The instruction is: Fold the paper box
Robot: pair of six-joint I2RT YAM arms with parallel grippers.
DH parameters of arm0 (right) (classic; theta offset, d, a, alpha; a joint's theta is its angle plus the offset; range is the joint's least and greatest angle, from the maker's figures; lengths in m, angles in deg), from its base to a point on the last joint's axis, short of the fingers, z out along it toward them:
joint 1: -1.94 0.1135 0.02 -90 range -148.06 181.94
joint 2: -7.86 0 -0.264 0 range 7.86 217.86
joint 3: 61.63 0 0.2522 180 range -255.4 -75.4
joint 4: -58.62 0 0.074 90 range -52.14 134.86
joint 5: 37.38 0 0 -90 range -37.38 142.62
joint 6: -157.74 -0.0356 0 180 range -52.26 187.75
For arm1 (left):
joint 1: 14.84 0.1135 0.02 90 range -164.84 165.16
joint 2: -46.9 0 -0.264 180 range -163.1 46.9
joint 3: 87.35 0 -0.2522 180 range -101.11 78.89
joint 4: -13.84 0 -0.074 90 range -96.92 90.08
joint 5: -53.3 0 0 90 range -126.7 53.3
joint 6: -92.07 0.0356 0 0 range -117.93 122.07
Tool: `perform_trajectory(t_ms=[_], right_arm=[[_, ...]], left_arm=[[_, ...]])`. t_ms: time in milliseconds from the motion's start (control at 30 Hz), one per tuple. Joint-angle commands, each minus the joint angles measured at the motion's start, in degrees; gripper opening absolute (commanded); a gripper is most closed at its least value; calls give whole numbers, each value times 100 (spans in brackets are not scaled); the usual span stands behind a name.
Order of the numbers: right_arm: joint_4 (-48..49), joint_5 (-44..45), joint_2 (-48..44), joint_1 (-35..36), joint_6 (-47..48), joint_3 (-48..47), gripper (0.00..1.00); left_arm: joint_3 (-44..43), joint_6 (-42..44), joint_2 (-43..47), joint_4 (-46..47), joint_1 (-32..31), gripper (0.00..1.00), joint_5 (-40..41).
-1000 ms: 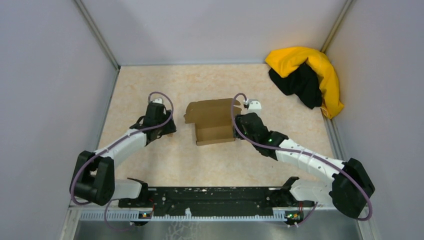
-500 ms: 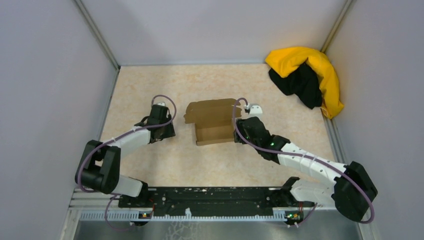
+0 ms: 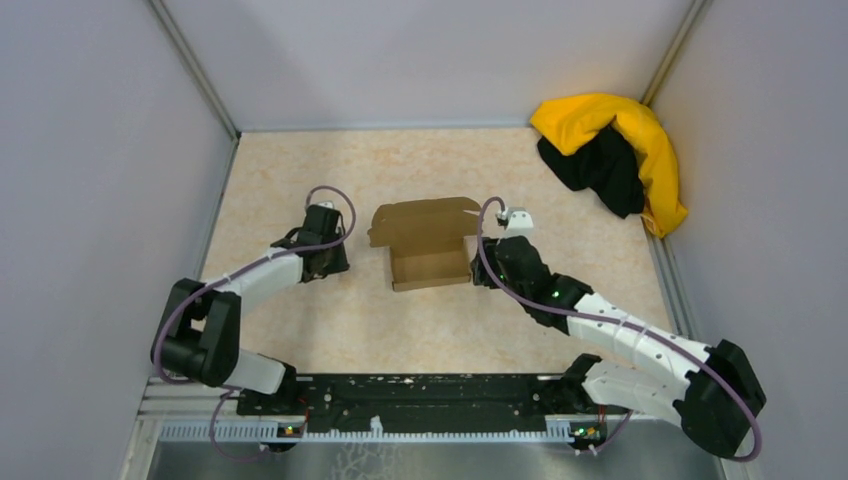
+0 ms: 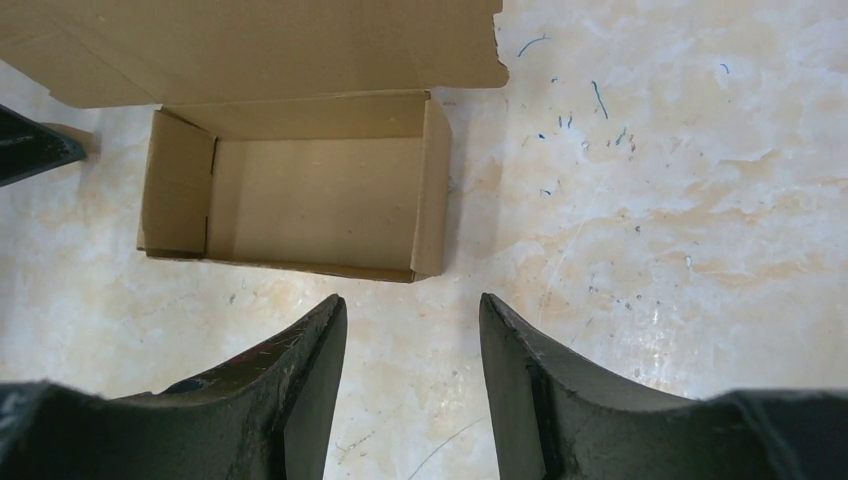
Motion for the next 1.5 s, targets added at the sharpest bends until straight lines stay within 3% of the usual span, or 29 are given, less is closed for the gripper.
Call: perform_trajectory(t_ms=[0, 100, 233, 533, 700, 767, 900, 1100, 1267, 1367, 1467], right_arm=[[-180, 208, -433, -64, 138, -221, 51], [-453, 317, -653, -93, 219, -409, 52], [-703, 317, -844, -227, 255, -560, 52], [-736, -172, -998, -656, 275, -438, 52], [-524, -616, -1006, -1011, 295, -210, 52], [-443, -775, -985, -1174, 336, -132, 52], [-381, -1046, -895, -1415, 448, -101, 53], [-245, -1501, -650, -1563, 715, -296, 57], [-136, -2234, -548, -1803, 1886, -635, 67], [-206, -2770, -270, -2094, 2751, -950, 68], [-235, -3069, 97, -2201, 3526, -1283, 69]], left_arm=[[-426, -34, 550, -496, -389, 16, 125], [-635, -277, 1105, -816, -883, 17, 99], [-1042, -840, 1361, -902, -1999, 17, 429], [-1686, -1587, 217, -724, -3465, 18, 1490], [-1938, -1626, -564, -437, -3538, 22, 1747], [-1996, -1524, -731, -289, -3533, 38, 1849], [-2232, -1293, -917, -226, -3519, 52, 1957], [-2468, -720, -945, -63, -3410, 55, 1649], [-2405, -247, -165, -459, -3347, 58, 1790], [-2063, 398, 671, -402, -3091, 60, 1311], [-1749, 653, 1277, -437, -2415, 62, 553]])
